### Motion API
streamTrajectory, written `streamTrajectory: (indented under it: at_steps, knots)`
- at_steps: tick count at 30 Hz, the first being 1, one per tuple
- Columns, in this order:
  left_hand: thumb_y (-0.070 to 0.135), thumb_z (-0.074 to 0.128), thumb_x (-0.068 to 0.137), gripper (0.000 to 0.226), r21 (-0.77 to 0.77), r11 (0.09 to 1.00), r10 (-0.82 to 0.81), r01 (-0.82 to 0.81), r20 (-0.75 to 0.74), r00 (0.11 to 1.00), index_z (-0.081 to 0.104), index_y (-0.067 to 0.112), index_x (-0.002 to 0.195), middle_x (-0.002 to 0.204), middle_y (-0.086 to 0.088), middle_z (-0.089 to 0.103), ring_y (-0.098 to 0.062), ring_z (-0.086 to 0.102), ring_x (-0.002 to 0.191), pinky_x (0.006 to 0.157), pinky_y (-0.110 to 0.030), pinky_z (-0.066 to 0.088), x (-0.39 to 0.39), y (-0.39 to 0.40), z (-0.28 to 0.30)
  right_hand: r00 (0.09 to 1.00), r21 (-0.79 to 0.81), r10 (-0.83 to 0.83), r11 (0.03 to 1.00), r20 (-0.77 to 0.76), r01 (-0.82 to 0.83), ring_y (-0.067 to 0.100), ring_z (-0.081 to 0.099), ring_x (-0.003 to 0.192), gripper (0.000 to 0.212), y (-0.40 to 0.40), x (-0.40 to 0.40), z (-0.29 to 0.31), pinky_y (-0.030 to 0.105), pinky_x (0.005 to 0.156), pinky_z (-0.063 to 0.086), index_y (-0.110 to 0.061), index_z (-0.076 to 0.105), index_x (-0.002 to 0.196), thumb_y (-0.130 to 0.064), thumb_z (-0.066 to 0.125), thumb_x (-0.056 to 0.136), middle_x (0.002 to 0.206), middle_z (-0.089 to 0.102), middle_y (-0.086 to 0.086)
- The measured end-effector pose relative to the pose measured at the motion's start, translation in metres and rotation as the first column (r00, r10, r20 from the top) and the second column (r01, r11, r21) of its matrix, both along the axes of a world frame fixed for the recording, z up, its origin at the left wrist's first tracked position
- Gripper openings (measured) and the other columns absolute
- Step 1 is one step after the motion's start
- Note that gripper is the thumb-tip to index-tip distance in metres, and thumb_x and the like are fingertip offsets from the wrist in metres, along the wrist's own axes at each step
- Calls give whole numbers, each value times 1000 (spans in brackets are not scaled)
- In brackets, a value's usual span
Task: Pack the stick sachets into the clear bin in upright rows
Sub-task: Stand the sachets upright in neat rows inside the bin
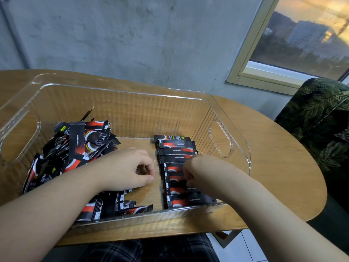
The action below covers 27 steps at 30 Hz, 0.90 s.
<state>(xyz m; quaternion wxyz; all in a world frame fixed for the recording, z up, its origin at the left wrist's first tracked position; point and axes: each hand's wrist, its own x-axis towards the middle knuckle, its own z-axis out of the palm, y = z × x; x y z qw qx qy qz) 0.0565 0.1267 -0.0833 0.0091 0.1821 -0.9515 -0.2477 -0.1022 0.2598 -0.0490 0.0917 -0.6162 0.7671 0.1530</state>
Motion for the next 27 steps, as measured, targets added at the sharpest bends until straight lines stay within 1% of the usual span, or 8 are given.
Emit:
streamTrajectory:
  at_steps: [3,6,9,12,14,18,24,27]
  knots:
    - [36,63,87,5,-2,1000,3,-3,-5,1000,65,36,82,96,21,57,7,47,96,91,-20,39,-1,0,-1,999,-69,32,997,34,-29,25,57,97,15,6,-1,1,32,78,44,-13,61,105,-17,59,90,105,61,5]
    - [36,63,87,5,0,1000,8,-8,1,1000,66,35,83,96,21,57,7,47,97,90,-20,39,-1,-1,-1,994,-49,37,998,105,-32,22,58,100,23,9,-1,-2,33,86,47,-19,61,111,-12,59,89,107,63,1]
    - [34,62,88,5,-3,1000,26,-26,-9,1000,64,36,84,95,20,57,8,48,93,87,-17,40,-2,0,0,992,-98,48,995,115,-37,22,58,98,20,10,-2,-2,37,86,49,-19,64,108,-13,57,90,105,62,1]
    - [28,55,93,12,-14,993,114,-115,-63,991,53,40,90,95,19,57,5,53,88,82,-20,44,-1,-1,0,982,-213,91,975,163,-55,18,58,94,16,7,4,5,33,86,48,-20,66,105,-23,56,92,103,63,-1]
    - [23,48,96,13,-8,983,181,-182,-90,979,46,36,98,94,18,53,4,57,81,79,-23,46,-1,-3,-1,950,-240,124,969,288,-54,12,58,89,15,4,17,10,23,81,46,-22,68,103,-27,60,90,101,67,-4]
    - [17,47,96,18,-6,967,254,-256,-103,962,36,25,108,97,15,48,0,52,76,74,-24,42,-2,-7,-7,809,-73,86,996,581,-54,7,59,81,21,-4,45,8,19,74,43,-22,71,100,-36,69,84,95,71,-4]
    - [21,44,98,13,17,953,303,-304,-140,943,35,23,107,96,14,45,-7,48,82,79,-27,41,-3,-9,-6,779,19,75,994,622,-111,17,63,96,20,-21,57,1,27,89,49,-17,73,103,-25,68,85,105,71,3]
    - [20,40,99,6,12,950,308,-311,-163,937,37,22,105,90,16,42,-10,46,86,79,-27,39,-3,-9,-4,767,-13,108,992,632,-129,12,60,82,18,-24,59,0,16,70,44,-15,73,102,-20,67,86,92,70,0]
